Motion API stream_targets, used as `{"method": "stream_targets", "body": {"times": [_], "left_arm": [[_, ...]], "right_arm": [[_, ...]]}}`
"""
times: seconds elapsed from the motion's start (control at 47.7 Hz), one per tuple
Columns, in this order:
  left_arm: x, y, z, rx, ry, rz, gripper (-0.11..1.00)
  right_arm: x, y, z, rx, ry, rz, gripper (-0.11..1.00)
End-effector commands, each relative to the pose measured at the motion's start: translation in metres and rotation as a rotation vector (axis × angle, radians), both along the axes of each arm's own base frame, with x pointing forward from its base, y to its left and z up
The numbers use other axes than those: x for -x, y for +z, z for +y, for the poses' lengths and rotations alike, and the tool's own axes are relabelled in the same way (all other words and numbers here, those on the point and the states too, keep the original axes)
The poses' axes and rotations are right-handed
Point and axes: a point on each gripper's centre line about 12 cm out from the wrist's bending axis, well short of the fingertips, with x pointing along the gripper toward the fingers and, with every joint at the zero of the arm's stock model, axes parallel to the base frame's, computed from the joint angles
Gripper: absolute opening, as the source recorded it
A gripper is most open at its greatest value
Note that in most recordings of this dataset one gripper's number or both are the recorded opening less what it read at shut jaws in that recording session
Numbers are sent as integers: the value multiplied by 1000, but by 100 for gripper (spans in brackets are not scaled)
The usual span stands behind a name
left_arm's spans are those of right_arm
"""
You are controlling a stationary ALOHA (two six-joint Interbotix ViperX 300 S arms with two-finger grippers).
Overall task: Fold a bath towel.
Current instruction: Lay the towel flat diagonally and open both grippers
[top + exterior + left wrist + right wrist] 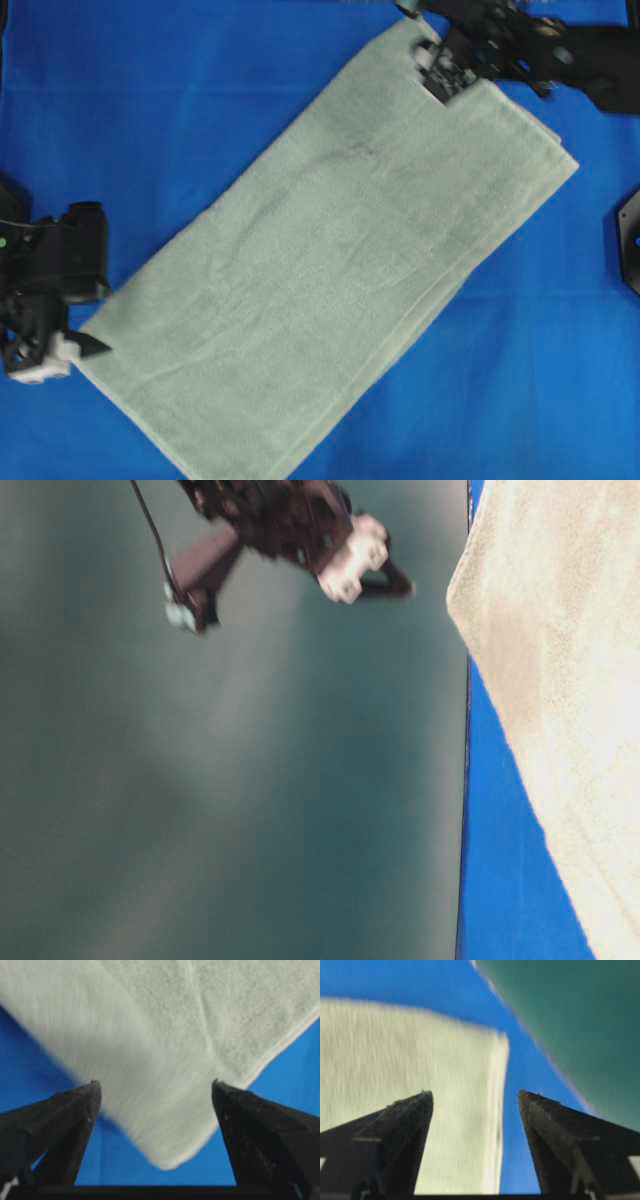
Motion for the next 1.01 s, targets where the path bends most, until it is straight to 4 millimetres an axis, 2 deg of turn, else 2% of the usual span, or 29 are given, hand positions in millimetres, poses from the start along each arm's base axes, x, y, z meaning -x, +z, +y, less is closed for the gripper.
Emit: {"method": "stream_targets", "body": {"times": [0.0, 0.168, 0.272, 0.377, 0.524, 0.734, 0.838, 0.985], "left_arm": [[3, 23, 3, 12, -10, -77, 84], [15, 40, 17, 3, -8, -170, 84], [14, 43, 22, -11, -2, -189, 84], [12, 41, 24, -35, -10, -186, 84], [8, 36, 22, -49, -20, -166, 84], [4, 33, 21, -52, -22, -161, 84], [2, 33, 20, -49, -23, -169, 84], [0, 33, 19, -43, -22, -177, 84]], "right_arm": [[19, 14, 14, -32, -34, -44, 66], [54, 8, 47, -136, -59, -39, 66], [69, 5, 56, -181, -82, -27, 66], [74, 2, 59, -200, -86, -10, 66], [76, -9, 59, -214, -89, 31, 66], [77, -51, 56, -271, -87, 102, 66], [76, -70, 46, -292, -79, 70, 66], [73, -83, 28, -290, -57, 6, 66]]}}
